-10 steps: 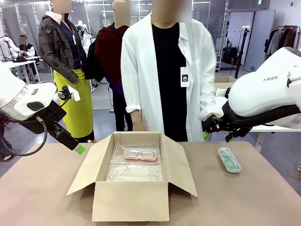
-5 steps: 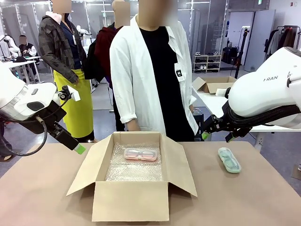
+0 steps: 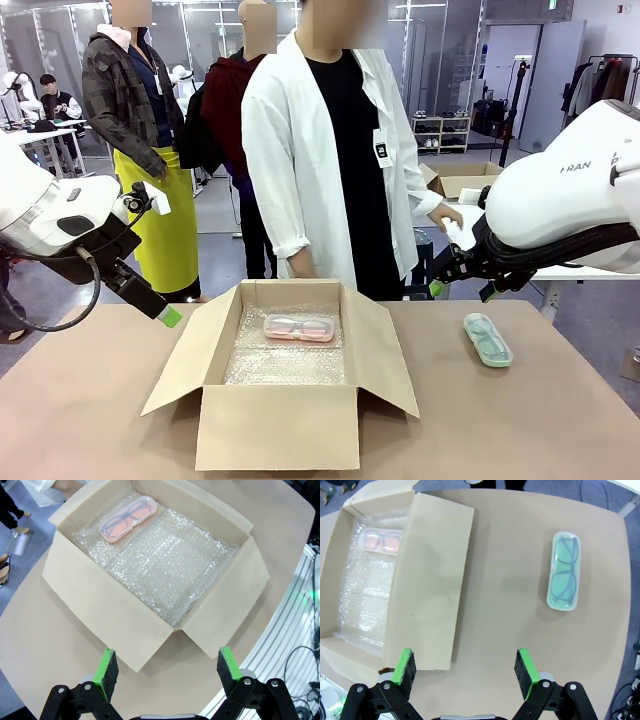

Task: Pack the glasses set securely to prepare it for shipping.
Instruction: Put the Glasses case from the right side of the table into the Package Box, then position the Package Box on the left side of the table.

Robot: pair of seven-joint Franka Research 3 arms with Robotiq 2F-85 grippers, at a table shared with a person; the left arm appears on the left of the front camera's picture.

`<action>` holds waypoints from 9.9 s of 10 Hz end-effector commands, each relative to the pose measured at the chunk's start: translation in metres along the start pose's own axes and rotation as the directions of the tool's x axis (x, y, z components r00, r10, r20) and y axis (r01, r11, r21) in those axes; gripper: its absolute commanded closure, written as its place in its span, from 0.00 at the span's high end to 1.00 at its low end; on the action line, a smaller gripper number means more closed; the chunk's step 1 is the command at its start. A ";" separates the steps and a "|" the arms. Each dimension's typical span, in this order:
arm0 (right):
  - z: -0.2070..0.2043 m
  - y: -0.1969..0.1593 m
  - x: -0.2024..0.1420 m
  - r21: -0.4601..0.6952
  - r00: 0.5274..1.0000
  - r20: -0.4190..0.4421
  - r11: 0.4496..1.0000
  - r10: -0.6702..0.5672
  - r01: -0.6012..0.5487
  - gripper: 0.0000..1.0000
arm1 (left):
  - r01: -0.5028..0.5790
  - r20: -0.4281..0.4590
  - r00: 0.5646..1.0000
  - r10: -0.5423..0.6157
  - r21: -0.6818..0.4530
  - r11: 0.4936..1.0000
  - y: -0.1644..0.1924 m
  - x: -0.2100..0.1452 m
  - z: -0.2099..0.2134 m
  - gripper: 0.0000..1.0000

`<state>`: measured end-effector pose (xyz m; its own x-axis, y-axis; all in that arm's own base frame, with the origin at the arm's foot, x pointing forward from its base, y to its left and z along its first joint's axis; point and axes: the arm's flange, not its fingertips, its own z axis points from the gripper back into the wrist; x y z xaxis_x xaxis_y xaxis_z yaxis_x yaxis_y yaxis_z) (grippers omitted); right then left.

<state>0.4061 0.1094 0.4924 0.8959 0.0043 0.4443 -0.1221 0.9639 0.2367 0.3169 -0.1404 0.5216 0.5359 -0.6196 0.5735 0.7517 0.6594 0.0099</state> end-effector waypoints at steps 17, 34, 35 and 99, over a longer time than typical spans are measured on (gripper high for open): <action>-0.188 -0.127 0.082 -0.390 0.965 -0.142 0.908 -0.222 0.152 1.00 | 0.007 0.007 1.000 -0.007 -0.012 1.000 0.001 -0.001 0.001 1.00; -0.202 -0.147 0.071 -0.343 0.958 -0.150 0.921 -0.246 0.183 0.45 | 0.007 0.007 1.000 -0.007 -0.012 1.000 0.001 -0.001 0.001 1.00; -0.202 -0.146 0.071 -0.340 0.958 -0.148 0.922 -0.246 0.184 0.36 | 0.007 0.007 1.000 -0.007 -0.012 1.000 0.001 -0.001 0.001 1.00; 0.004 0.089 -0.037 -0.002 0.788 0.054 0.789 0.613 -0.614 1.00 | 0.007 0.007 1.000 -0.007 -0.012 1.000 0.001 -0.001 0.001 1.00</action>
<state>0.3888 0.2027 0.5009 0.5949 0.6197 0.5119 -0.6681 0.7353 -0.1137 0.3169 -0.1404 0.5217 0.5359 -0.6196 0.5735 0.7516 0.6596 0.0103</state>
